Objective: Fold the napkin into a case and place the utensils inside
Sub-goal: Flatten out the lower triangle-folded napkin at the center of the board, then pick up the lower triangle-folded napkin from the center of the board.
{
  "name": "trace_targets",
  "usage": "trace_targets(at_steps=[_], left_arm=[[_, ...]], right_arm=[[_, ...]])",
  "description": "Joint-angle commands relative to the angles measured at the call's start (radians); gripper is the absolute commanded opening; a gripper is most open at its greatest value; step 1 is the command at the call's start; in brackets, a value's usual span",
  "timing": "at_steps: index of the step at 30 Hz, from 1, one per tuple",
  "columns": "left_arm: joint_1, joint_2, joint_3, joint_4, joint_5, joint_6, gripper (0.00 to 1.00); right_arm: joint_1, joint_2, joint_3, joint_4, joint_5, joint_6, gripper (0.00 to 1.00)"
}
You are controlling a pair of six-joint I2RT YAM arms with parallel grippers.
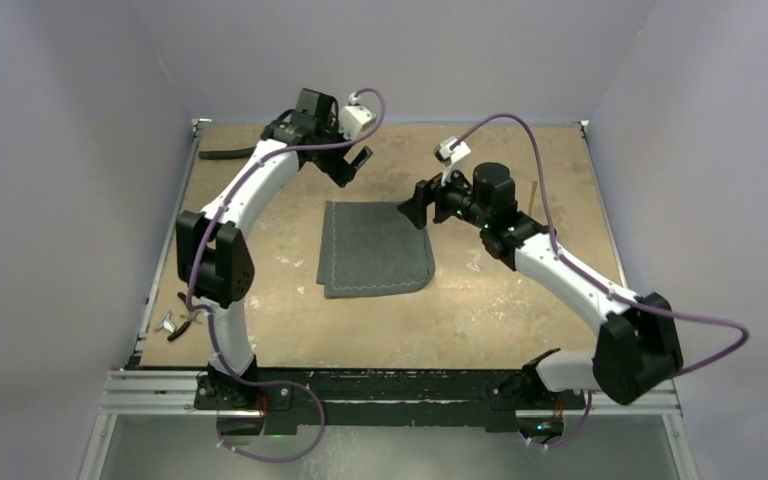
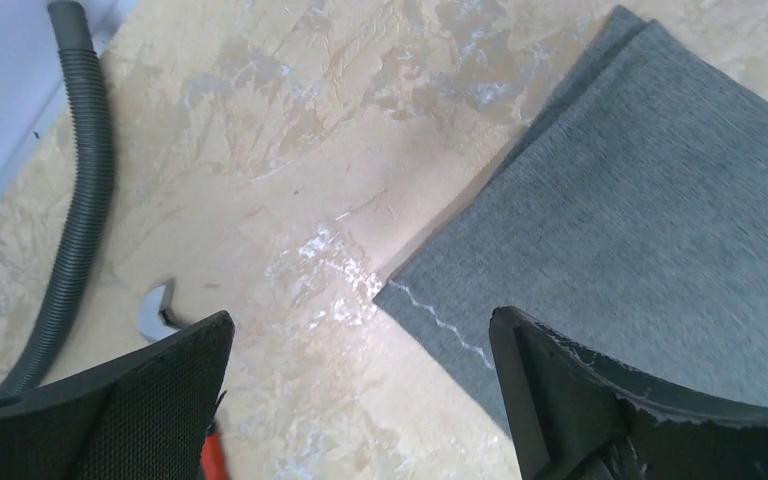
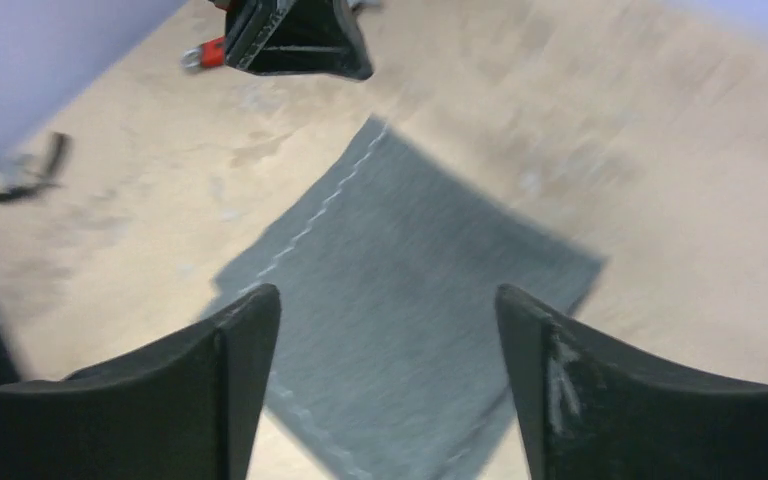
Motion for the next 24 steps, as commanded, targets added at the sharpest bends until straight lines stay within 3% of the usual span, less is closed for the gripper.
trace_targets(at_steps=[1, 4, 7, 12, 16, 21, 24], left_arm=[[0.049, -0.085, -0.021, -0.091, 0.171, 0.105, 0.99], [0.110, -0.306, -0.280, 0.194, 0.260, 0.139, 0.99], [0.120, -0.429, -0.459, 0.403, 0.099, 0.067, 0.99], [0.118, -0.463, -0.554, 0.195, 0.333, 0.380, 0.98], [0.118, -0.585, -0.807, 0.128, 0.439, 0.678, 0.99], [0.116, -0.689, -1.004, 0.086, 0.515, 0.866, 0.98], [0.108, -0.731, -1.077, 0.130, 0.509, 0.930, 0.97]], right_arm=[[0.084, -0.089, -0.031, -0.058, 0.325, -0.483, 0.85], [0.104, -0.110, -0.047, -0.102, 0.351, -0.669, 0.85], [0.115, -0.154, -0.045, -0.151, 0.320, -0.797, 0.85], [0.182, -0.193, -0.018, -0.373, 0.321, -0.996, 0.85], [0.204, -0.212, -0.029, -0.527, 0.315, -1.032, 0.83], [0.264, -0.224, -0.121, -0.560, 0.293, -1.050, 0.82], [0.267, -0.192, -0.161, -0.490, 0.261, -1.042, 0.82]])
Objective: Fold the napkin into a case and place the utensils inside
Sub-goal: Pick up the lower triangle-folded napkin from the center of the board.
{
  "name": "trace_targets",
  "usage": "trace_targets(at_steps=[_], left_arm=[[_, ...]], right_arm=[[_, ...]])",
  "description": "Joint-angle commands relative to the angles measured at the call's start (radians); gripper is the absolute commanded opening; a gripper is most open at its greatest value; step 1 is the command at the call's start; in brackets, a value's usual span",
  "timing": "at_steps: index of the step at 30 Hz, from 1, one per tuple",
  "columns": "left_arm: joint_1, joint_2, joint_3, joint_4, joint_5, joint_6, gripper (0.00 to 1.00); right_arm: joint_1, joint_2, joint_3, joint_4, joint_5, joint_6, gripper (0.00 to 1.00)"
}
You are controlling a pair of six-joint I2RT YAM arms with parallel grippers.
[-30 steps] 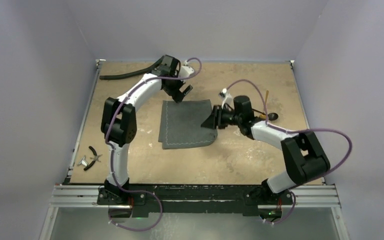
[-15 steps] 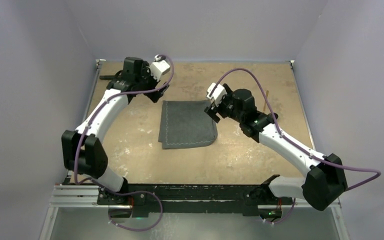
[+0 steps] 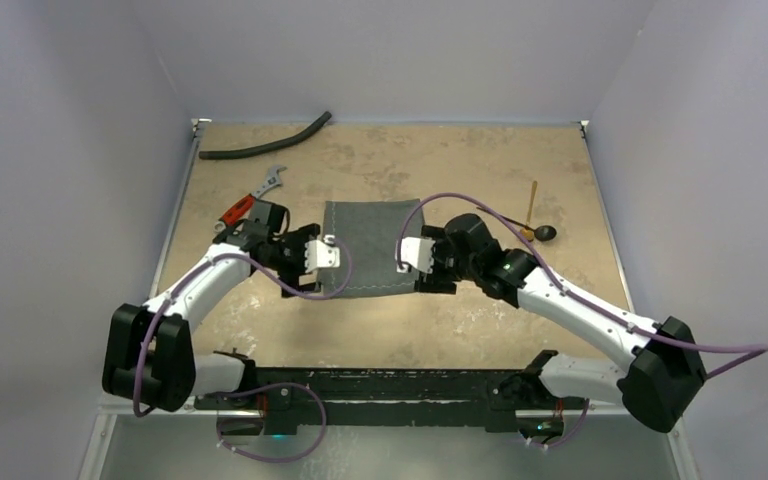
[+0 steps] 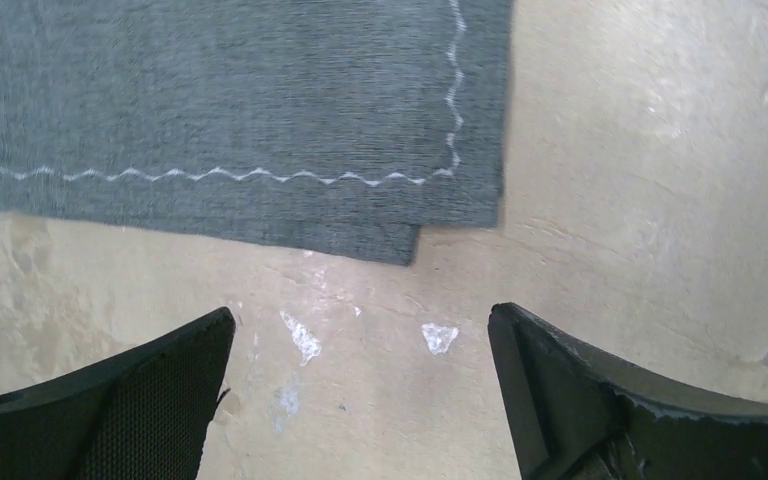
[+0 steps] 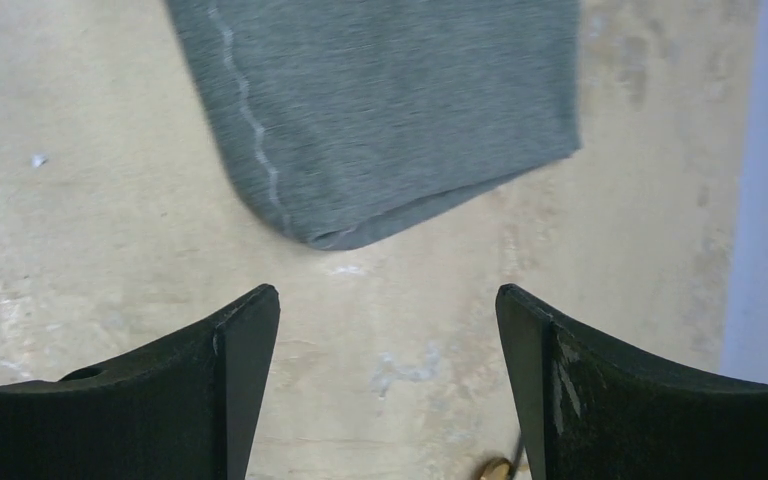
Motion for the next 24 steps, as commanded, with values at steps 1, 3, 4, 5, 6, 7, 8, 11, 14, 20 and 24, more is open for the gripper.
trace_targets(at_steps=[1, 3, 4, 5, 6, 7, 8, 11, 14, 20, 24], left_arm=[[-0.012, -0.089, -0.075, 0.054, 0.088, 0.213, 0.96], [-0.030, -0.111, -0.107, 0.090, 0.083, 0.244, 0.95], [-0.042, -0.117, -0.123, 0.104, 0.073, 0.262, 0.95], [-0.052, -0.118, -0.137, 0.114, 0.064, 0.278, 0.95], [-0.063, -0.116, -0.149, 0.130, 0.056, 0.285, 0.95], [-0.072, -0.109, -0.157, 0.143, 0.049, 0.287, 0.95], [-0.083, -0.097, -0.161, 0.156, 0.044, 0.282, 0.95], [-0.121, -0.052, -0.158, 0.200, 0.016, 0.244, 0.94], [-0.147, -0.007, -0.156, 0.223, -0.018, 0.239, 0.93], [-0.163, 0.084, -0.129, 0.242, -0.080, 0.244, 0.88], [-0.167, 0.123, -0.116, 0.251, -0.103, 0.239, 0.82]], right_arm=[[0.011, 0.040, -0.054, 0.025, -0.063, -0.026, 0.82], [0.018, 0.074, -0.080, 0.080, -0.106, -0.011, 0.82], [0.022, 0.089, -0.095, 0.104, -0.113, -0.009, 0.82], [0.027, 0.099, -0.109, 0.126, -0.112, -0.009, 0.82], [0.029, 0.105, -0.125, 0.146, -0.109, -0.008, 0.82], [0.029, 0.112, -0.137, 0.169, -0.105, -0.001, 0.82], [0.029, 0.122, -0.142, 0.188, -0.110, 0.001, 0.82], [0.029, 0.167, -0.151, 0.244, -0.116, 0.001, 0.81], [0.028, 0.199, -0.169, 0.312, -0.085, -0.002, 0.76], [0.026, 0.266, -0.196, 0.432, -0.043, -0.006, 0.57], [0.025, 0.310, -0.184, 0.465, -0.045, -0.002, 0.55]])
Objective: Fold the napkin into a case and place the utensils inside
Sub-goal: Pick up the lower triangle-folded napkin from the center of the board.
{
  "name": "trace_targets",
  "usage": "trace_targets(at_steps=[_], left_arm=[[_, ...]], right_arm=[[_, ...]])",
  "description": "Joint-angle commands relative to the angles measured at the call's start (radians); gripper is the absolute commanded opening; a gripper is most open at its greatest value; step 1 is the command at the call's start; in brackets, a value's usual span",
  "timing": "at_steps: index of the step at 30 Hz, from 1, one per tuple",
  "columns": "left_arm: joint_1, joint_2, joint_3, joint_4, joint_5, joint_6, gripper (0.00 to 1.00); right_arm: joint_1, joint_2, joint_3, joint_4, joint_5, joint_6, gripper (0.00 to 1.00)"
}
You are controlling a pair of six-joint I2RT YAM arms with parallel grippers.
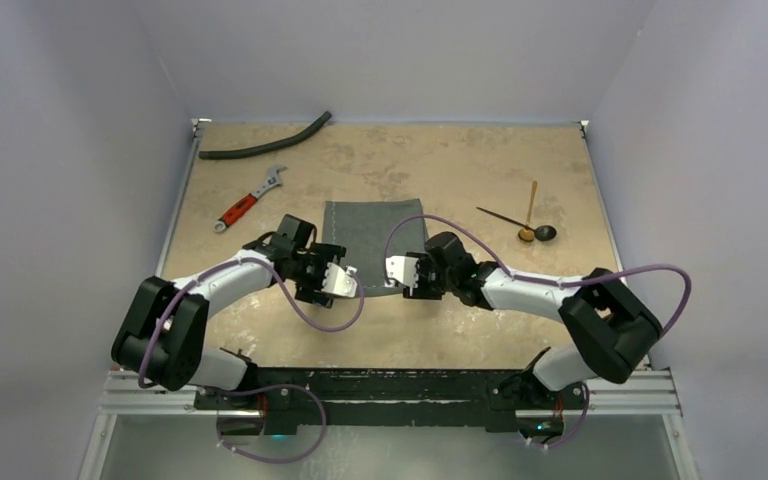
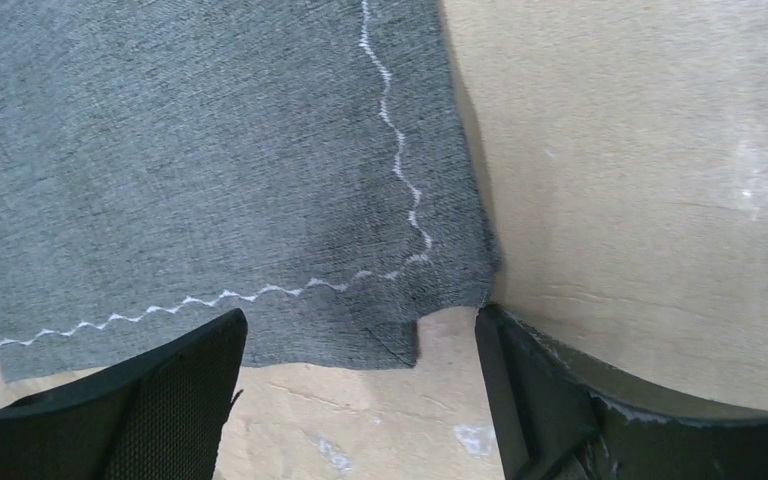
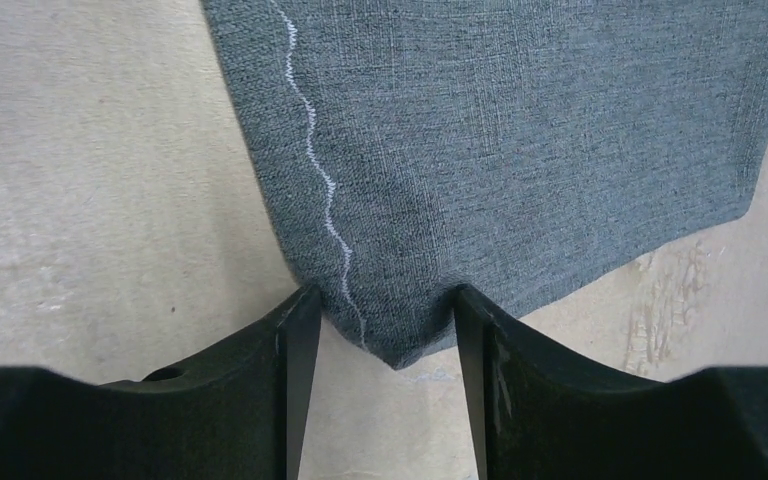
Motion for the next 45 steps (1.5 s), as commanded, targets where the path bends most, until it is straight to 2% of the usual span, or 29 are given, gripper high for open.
trace_targets(at_steps=[1, 5, 7, 15, 19, 23, 24, 26, 28, 31, 34, 39, 45], left_arm=[[-0.010, 0.050, 0.027, 0.030, -0.035, 0.016, 0.81], [-0.010, 0.081, 0.038, 0.042, -0.048, -0.005, 0.77], [-0.012, 0.098, 0.052, 0.042, -0.050, -0.024, 0.71], [-0.010, 0.212, 0.165, -0.078, -0.024, -0.061, 0.32], [-0.006, 0.216, 0.188, -0.097, -0.010, -0.077, 0.18], [0.010, 0.180, 0.189, -0.083, 0.007, -0.069, 0.13], [0.015, 0.178, 0.201, -0.099, 0.008, -0.066, 0.16], [0.029, 0.166, 0.243, -0.149, 0.025, -0.064, 0.34], [0.055, 0.140, 0.277, -0.201, 0.060, -0.053, 0.44], [0.072, 0.092, 0.304, -0.291, 0.132, -0.017, 0.53], [0.063, 0.060, 0.294, -0.330, 0.204, 0.012, 0.71], [-0.055, 0.089, 0.275, -0.257, 0.194, -0.099, 0.74], [-0.112, 0.167, 0.260, -0.201, 0.089, -0.173, 0.87]], right_arm=[[-0.003, 0.032, 0.006, 0.096, 0.010, 0.005, 0.54], [-0.015, 0.042, 0.006, 0.115, 0.005, 0.033, 0.49], [-0.020, 0.039, 0.002, 0.123, 0.002, 0.049, 0.45], [-0.053, 0.033, 0.034, 0.107, -0.065, 0.135, 0.33], [-0.060, 0.044, 0.076, 0.066, -0.105, 0.182, 0.25], [-0.083, 0.073, 0.160, 0.009, -0.147, 0.280, 0.13], [-0.087, 0.089, 0.177, -0.010, -0.159, 0.289, 0.10], [-0.088, 0.105, 0.203, -0.035, -0.172, 0.302, 0.06], [-0.088, 0.114, 0.215, -0.051, -0.172, 0.315, 0.04], [-0.089, 0.121, 0.212, -0.055, -0.180, 0.341, 0.02], [-0.091, 0.130, 0.216, -0.054, -0.185, 0.374, 0.00], [-0.106, 0.153, 0.257, -0.074, -0.196, 0.420, 0.00], [-0.122, 0.134, 0.251, -0.058, -0.194, 0.436, 0.00]])
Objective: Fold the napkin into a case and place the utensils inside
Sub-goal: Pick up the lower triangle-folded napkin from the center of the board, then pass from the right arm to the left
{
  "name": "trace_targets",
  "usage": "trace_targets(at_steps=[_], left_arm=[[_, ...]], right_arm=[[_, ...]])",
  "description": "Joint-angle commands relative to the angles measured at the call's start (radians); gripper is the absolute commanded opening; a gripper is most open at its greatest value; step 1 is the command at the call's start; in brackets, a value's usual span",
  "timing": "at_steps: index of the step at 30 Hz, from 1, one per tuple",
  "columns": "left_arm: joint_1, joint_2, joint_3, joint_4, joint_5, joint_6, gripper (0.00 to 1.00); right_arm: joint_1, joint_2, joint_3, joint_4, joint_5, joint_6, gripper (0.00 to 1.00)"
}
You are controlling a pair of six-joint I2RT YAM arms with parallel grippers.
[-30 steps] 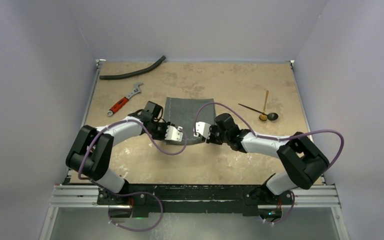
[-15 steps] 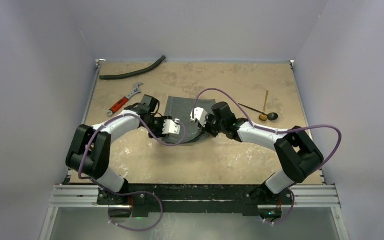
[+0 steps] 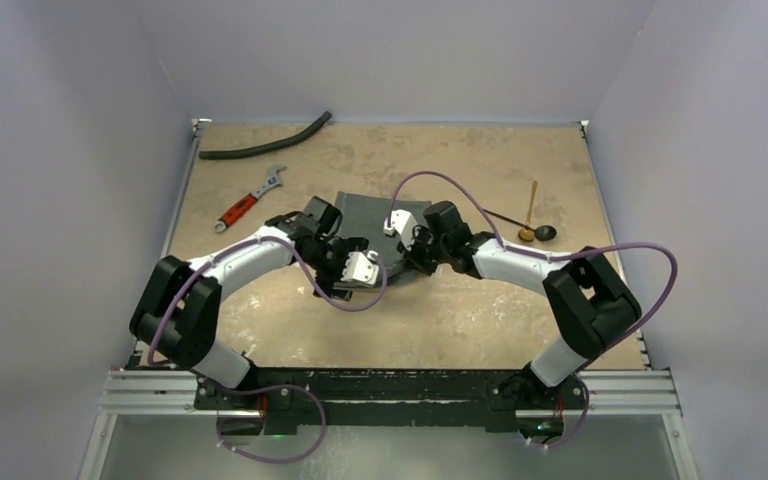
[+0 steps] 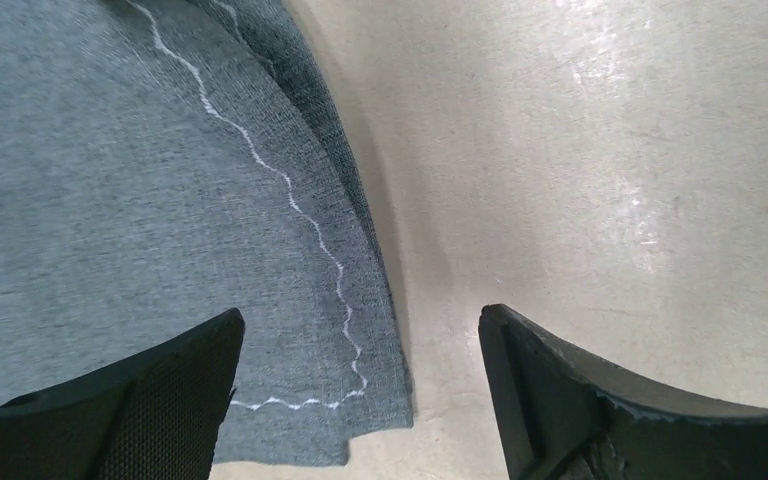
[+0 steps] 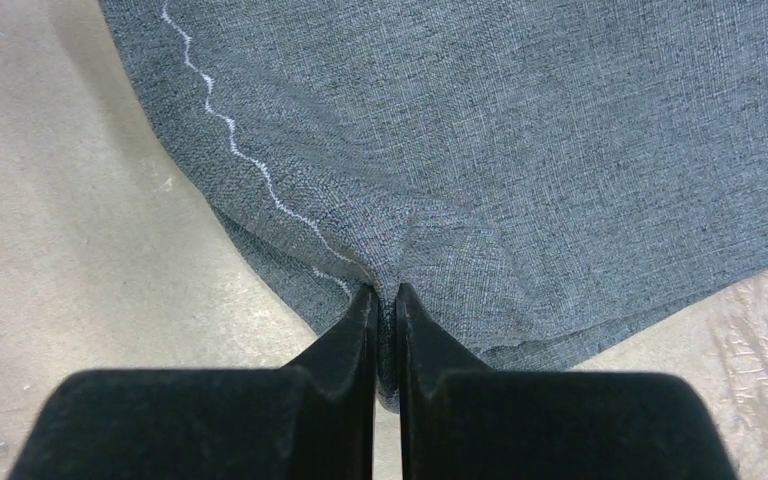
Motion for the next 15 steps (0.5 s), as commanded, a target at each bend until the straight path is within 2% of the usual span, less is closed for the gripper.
trace_targets(at_steps=[1, 10, 15], left_arm=[[-0.011, 0.061, -0.009, 0.068, -0.065, -0.081, 0.88], [-0.023, 0.124, -0.071, 0.255, -0.230, -0.089, 0.86], [-0.034, 0.192, -0.053, 0.280, -0.278, -0.066, 0.82]], right_arm=[[-0.010, -0.025, 0.027, 0.006, -0.037, 0.038, 0.00], [-0.016, -0.017, 0.002, 0.034, -0.062, 0.064, 0.00], [-0.023, -0.025, -0.003, 0.031, -0.070, 0.068, 0.00]])
